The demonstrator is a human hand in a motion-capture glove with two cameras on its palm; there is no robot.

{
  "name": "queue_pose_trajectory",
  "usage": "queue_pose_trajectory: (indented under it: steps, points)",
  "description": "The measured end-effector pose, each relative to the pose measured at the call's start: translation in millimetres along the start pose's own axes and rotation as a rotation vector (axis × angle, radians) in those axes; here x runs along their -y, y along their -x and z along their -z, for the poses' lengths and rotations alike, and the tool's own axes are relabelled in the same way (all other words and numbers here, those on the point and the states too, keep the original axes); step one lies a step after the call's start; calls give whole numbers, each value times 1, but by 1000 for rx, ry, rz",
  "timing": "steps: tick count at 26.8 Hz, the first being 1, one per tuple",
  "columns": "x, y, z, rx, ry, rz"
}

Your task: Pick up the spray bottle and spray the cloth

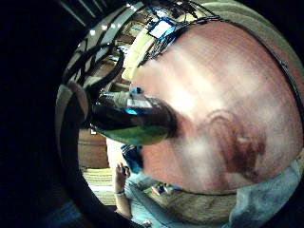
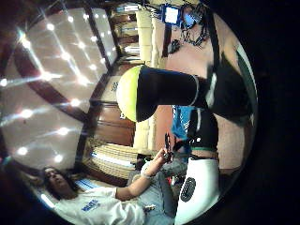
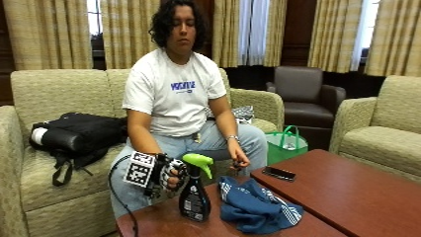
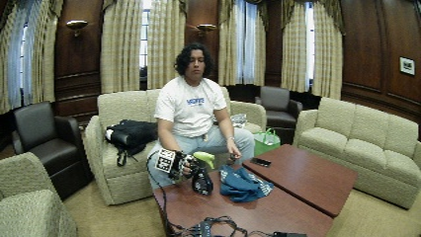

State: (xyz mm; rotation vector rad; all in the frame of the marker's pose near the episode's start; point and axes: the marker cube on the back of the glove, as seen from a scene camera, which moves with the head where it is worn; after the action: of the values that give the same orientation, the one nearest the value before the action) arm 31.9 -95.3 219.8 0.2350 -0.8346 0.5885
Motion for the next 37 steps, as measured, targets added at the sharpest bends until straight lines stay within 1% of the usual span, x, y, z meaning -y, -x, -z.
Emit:
queue_pose_trajectory:
  steps: [3, 9, 15, 23, 37]
  points:
    - [0, 0, 1, 4, -9, 11]
    - [3, 1, 5, 14, -78, 25]
    - [1, 0, 5, 44, -83, 18]
    - [-5, -6, -3, 157, 20, -8]
    - [-6, 0, -3, 148, 9, 10]
